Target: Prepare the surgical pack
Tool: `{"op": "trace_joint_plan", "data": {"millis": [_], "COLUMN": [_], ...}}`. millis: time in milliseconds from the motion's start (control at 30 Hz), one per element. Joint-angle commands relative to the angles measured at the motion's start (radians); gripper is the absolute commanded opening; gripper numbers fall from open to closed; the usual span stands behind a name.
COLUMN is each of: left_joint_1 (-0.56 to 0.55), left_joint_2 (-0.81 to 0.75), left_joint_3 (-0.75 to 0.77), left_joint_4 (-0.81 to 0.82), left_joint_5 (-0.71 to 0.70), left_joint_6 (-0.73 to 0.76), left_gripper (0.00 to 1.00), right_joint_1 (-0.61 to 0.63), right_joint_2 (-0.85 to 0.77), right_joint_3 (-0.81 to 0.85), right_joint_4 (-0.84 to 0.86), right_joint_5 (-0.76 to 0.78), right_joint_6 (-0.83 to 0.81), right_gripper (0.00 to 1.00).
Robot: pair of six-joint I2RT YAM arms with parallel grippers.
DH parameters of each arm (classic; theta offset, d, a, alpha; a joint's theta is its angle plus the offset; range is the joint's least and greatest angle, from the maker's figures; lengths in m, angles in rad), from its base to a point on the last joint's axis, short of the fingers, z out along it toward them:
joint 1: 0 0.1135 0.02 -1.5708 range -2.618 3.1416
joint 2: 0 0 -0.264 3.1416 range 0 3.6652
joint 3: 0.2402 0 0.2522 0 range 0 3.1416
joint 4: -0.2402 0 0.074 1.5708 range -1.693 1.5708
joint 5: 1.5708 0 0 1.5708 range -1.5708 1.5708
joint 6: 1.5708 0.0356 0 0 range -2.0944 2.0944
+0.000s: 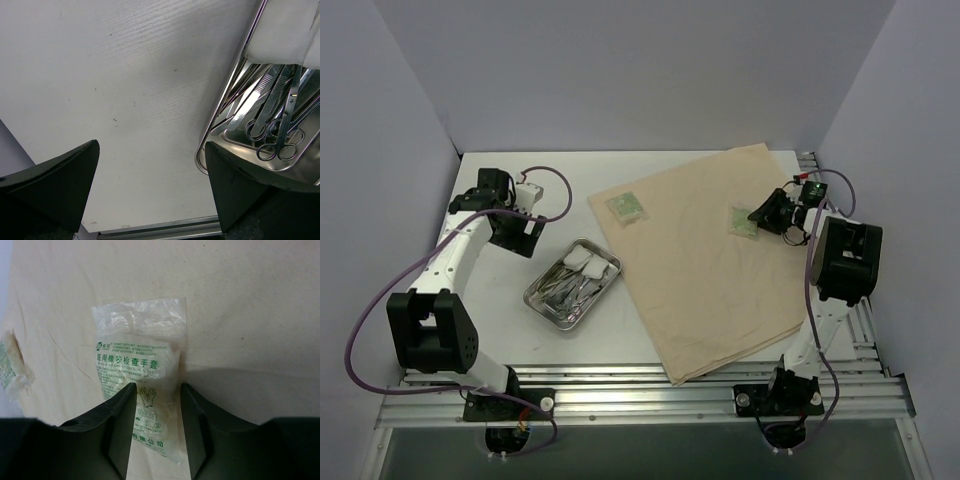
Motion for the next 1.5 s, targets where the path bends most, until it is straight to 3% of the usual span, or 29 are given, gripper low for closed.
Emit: {"op": "trace_joint_plan", "data": {"millis": [0,67,167,233,467,600,700,767,833,933,1133,1467], "left_joint_1": [-0.007,-0.007,-0.008,-0.008,0.010,0.039,0.099,0.117,0.146,0.182,0.228,0.240], "left_joint_2": [0.010,0.010,0.003,-0.003,-0.032,-0.053,-0.070,-0.084,-0.098,-0.115,-0.159,-0.176], "left_joint_3": [0.047,0.047,0.041,0.040,0.034,0.017,-0.026,-0.066,-0.089,-0.123,-0.129,-0.140], "left_joint_4": [-0.002,0.000,0.000,0.000,-0.038,-0.055,-0.054,-0.055,-0.051,-0.044,-0.054,-0.048], "left_joint_5": [-0.003,-0.003,-0.003,-0.003,0.086,0.144,0.146,0.154,0.152,0.137,0.121,0.108], "left_joint_6": [-0.011,-0.009,-0.008,-0.006,0.018,0.028,0.034,0.043,0.048,0.049,0.057,0.057], "left_gripper": [0.96,0.96,0.96,0.96,0.96,0.95,0.89,0.80,0.78,0.78,0.79,0.79], "right_joint_1": [0.030,0.032,0.030,0.032,0.114,0.255,0.392,0.469,0.592,0.752,0.949,1.050], "right_joint_2": [0.049,0.046,0.036,0.007,-0.194,-0.289,-0.325,-0.307,-0.253,-0.140,0.118,0.169], "right_joint_3": [-0.009,-0.023,-0.029,-0.035,-0.014,0.063,0.122,0.179,0.231,0.354,0.646,0.453], "right_joint_4": [-0.008,0.029,0.059,0.072,-0.016,-0.109,-0.141,-0.157,-0.209,-0.249,-0.332,0.027], "right_joint_5": [-0.057,-0.080,-0.110,-0.120,-0.049,0.012,0.006,-0.006,-0.047,-0.112,-0.126,-0.216], "right_joint_6": [-0.001,0.024,0.051,0.073,0.036,-0.031,-0.074,-0.103,-0.152,-0.214,-0.239,0.022], "right_gripper": [0.36,0.33,0.19,0.01,0.00,0.00,0.00,0.00,0.00,0.00,0.00,0.00]}}
